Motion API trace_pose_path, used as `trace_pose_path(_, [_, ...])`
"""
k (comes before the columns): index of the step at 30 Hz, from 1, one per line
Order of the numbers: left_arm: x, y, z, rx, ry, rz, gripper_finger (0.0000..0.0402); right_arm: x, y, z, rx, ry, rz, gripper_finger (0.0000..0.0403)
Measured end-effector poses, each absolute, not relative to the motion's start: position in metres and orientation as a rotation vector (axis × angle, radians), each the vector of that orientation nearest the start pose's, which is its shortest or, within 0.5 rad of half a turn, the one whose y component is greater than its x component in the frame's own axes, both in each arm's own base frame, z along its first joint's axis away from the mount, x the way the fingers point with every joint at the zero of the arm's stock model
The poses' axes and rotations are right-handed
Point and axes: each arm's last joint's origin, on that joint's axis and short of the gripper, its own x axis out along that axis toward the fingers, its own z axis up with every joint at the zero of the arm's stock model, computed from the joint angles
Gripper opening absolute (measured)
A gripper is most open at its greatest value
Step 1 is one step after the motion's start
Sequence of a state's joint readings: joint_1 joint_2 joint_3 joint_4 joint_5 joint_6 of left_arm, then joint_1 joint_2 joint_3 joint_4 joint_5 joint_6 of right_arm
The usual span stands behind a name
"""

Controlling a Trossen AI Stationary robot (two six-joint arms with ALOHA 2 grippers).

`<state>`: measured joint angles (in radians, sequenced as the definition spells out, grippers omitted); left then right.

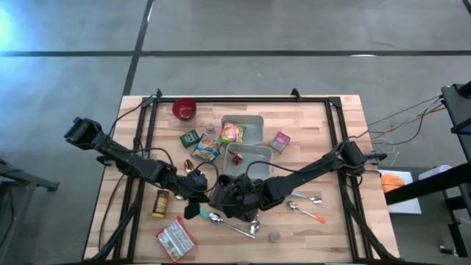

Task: Pick & Place Food Item
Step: Put the black spoon into the black bin

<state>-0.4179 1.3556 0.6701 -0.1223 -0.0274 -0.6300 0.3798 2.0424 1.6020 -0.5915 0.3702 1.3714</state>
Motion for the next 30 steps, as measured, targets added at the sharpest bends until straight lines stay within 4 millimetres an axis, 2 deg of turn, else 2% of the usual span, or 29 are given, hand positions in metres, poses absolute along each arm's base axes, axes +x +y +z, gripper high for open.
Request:
trace_pose_path(14, [0.236, -0.104, 0.183, -0.41, 0.875, -0.11, 0.0008, 0.413, 0.152, 0.188, 0.866, 0.834, -0.626, 0.0008])
trace_pose_path(30, [0.236, -0.104, 0.183, -0.409, 0.876, -0.11, 0.0008, 0.418, 0.135, 0.185, 0.86, 0.877, -0.617, 0.0008])
